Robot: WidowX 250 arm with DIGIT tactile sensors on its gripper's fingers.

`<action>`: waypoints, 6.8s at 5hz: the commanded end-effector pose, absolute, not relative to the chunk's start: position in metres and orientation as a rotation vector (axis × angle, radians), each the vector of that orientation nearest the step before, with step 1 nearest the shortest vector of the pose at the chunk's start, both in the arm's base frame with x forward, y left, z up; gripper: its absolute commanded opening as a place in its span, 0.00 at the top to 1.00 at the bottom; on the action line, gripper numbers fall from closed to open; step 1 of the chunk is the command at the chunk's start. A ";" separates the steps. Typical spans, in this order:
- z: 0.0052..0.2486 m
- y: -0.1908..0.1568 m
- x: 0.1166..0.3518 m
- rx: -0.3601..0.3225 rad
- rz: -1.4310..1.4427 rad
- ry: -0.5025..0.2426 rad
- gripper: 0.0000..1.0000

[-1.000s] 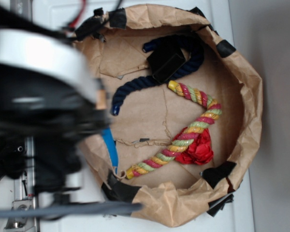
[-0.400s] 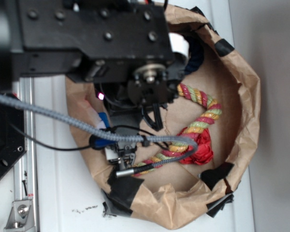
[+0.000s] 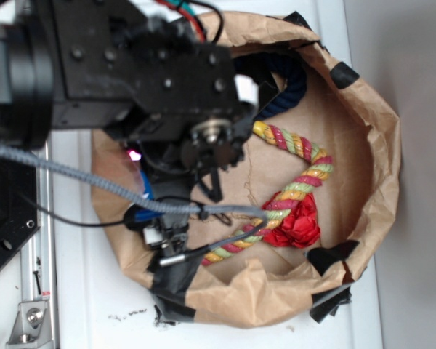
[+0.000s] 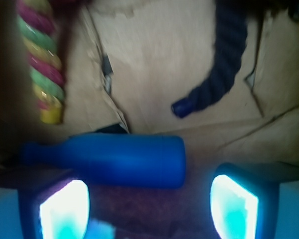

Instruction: Grab the blue bottle.

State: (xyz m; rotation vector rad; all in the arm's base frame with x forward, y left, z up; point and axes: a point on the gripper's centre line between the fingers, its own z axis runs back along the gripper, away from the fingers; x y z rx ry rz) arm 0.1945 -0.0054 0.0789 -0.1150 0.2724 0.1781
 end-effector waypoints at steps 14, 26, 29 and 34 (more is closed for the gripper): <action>0.044 -0.050 0.177 -0.172 -0.288 0.337 0.00; 0.110 0.025 0.234 -0.138 -0.257 0.044 0.00; 0.016 -0.001 0.193 -0.032 -0.568 0.146 0.00; 0.166 0.031 0.236 0.059 -0.064 -0.173 1.00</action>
